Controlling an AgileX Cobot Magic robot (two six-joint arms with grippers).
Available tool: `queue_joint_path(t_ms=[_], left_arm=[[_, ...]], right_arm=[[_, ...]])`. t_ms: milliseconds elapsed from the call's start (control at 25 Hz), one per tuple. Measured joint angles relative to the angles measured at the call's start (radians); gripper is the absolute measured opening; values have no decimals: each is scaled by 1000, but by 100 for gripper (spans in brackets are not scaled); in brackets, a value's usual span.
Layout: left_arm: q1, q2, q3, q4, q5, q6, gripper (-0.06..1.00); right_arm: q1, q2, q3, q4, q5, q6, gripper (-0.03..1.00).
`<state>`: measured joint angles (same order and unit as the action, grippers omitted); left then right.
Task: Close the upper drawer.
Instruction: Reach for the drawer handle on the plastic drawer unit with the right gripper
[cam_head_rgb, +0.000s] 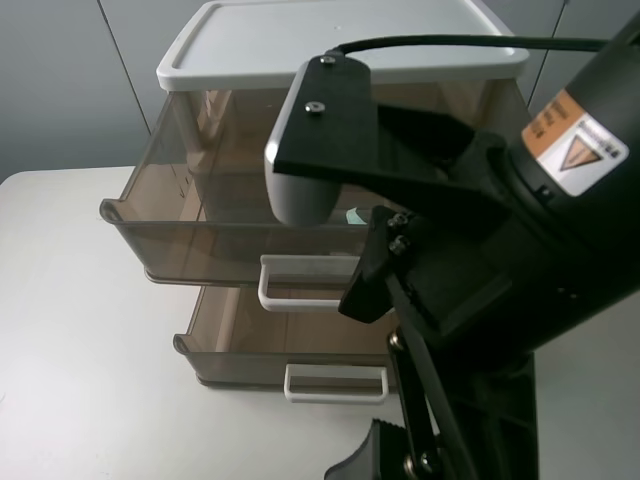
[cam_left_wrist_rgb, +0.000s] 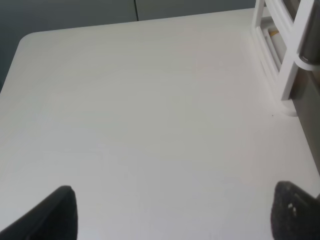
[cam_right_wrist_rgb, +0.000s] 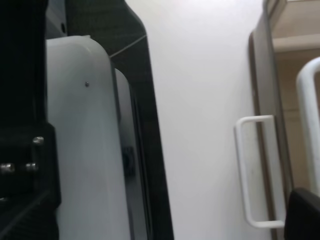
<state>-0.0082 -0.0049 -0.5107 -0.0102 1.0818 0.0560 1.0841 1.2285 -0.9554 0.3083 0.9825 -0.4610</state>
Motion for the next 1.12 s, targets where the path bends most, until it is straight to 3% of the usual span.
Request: queue_joint_path(t_ms=[160, 320, 480, 800, 1120], left_arm=[[0, 0, 0, 0, 0, 0, 74], [0, 0, 0, 0, 0, 0, 74], [0, 0, 0, 0, 0, 0, 74], [0, 0, 0, 0, 0, 0, 74], [0, 0, 0, 0, 0, 0, 74]], right_arm=[[3, 0, 0, 18, 42, -2, 68], [70, 0, 44, -32, 39, -4, 69], [114, 0, 101, -48, -3, -4, 69], [120, 0, 127, -212, -87, 14, 68], [120, 17, 128, -223, -143, 15, 68]])
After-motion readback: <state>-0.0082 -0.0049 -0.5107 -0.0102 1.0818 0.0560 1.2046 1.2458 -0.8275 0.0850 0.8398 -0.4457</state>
